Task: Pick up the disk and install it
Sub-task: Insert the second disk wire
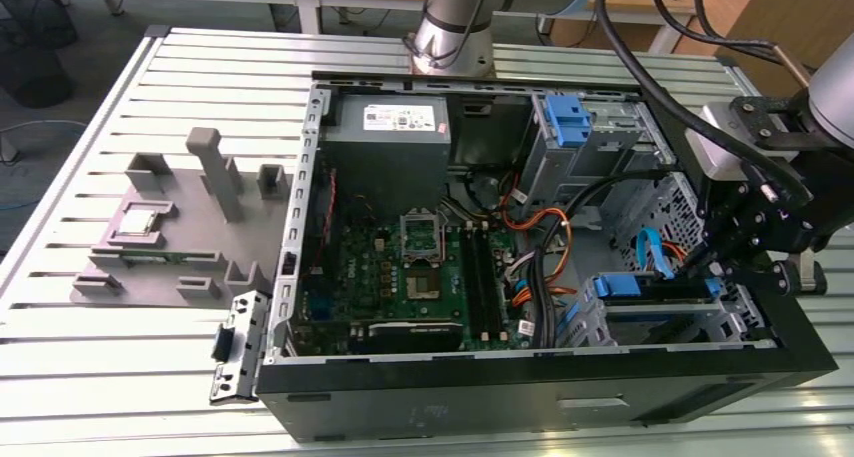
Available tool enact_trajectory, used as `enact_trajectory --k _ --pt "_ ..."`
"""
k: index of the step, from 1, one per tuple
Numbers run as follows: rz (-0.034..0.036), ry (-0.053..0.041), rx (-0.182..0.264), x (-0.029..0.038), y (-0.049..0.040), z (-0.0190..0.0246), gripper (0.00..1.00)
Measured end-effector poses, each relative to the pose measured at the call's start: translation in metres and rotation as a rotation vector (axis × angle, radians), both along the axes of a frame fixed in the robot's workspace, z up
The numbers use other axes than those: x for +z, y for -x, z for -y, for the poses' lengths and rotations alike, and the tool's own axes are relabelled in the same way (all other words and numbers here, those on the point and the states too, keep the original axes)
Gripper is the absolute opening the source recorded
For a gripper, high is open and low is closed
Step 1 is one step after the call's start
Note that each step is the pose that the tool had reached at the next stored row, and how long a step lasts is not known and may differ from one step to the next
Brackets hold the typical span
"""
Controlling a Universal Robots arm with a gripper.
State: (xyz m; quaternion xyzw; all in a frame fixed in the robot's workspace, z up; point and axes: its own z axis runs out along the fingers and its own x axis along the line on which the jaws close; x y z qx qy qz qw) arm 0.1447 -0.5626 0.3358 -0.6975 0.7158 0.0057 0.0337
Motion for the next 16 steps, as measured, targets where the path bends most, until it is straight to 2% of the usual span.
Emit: enact_trajectory --k 2,6,9,16 --pt "0.0 0.0 0.0 0.0012 0.0001 0.0 0.16" --pt "0.0001 0.0012 0.0 0.0076 0.0002 0.0 0.16" --pt "0.0003 0.0171 0.0 0.0076 0.0002 0.0 0.16" --pt "0.0093 0.0185 0.0 0.0033 0.0068 0.0 0.16"
